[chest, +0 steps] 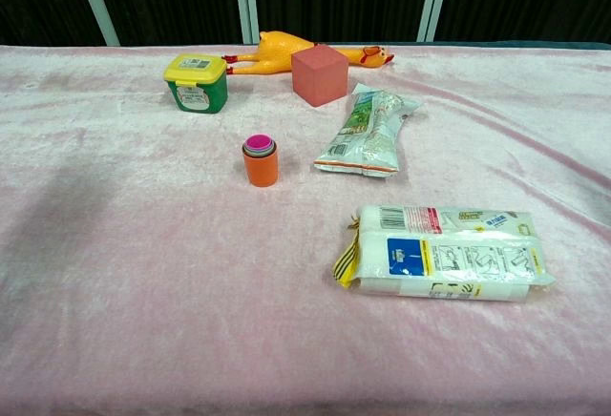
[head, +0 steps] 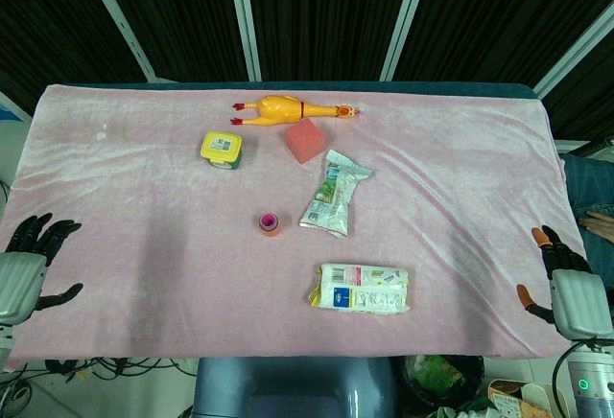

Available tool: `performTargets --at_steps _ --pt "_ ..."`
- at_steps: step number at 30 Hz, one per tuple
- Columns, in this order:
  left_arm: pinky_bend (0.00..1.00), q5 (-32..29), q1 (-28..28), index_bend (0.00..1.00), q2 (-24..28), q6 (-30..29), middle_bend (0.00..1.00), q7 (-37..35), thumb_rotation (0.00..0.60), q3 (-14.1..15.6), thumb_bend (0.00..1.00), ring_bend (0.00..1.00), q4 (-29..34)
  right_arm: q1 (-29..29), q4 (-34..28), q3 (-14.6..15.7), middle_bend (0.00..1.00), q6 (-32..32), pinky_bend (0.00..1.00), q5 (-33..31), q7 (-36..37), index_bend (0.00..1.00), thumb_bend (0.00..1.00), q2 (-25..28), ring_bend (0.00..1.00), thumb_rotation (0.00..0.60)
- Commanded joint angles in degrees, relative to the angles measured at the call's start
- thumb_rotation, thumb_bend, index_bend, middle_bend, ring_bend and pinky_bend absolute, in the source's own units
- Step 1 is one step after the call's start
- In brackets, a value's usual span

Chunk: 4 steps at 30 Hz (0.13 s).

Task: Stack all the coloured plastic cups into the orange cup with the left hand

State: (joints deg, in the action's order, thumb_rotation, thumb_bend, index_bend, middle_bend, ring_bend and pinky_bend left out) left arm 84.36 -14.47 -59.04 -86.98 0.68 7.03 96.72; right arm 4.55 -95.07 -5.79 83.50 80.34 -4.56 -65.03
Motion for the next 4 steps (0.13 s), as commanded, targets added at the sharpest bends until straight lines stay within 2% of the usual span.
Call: performTargets --at_steps 1,4 --pt "0.02 1.58 1.35 0.15 -0.33 -1.23 0.14 -2.52 0.600 -0.68 0.15 0.00 -1.83 0.00 -0.03 -0.05 0.05 -0.02 0.21 -0.08 0.07 0.04 0.26 0.03 0.16 0.600" --pt "0.02 1.94 2.02 0.15 -0.02 -1.04 0.14 -3.60 0.600 -0.95 0.15 0.00 -2.24 0.00 0.00 -0.02 0.05 -0.07 0.21 -0.07 0.08 0.04 0.26 0.06 0.16 0.600"
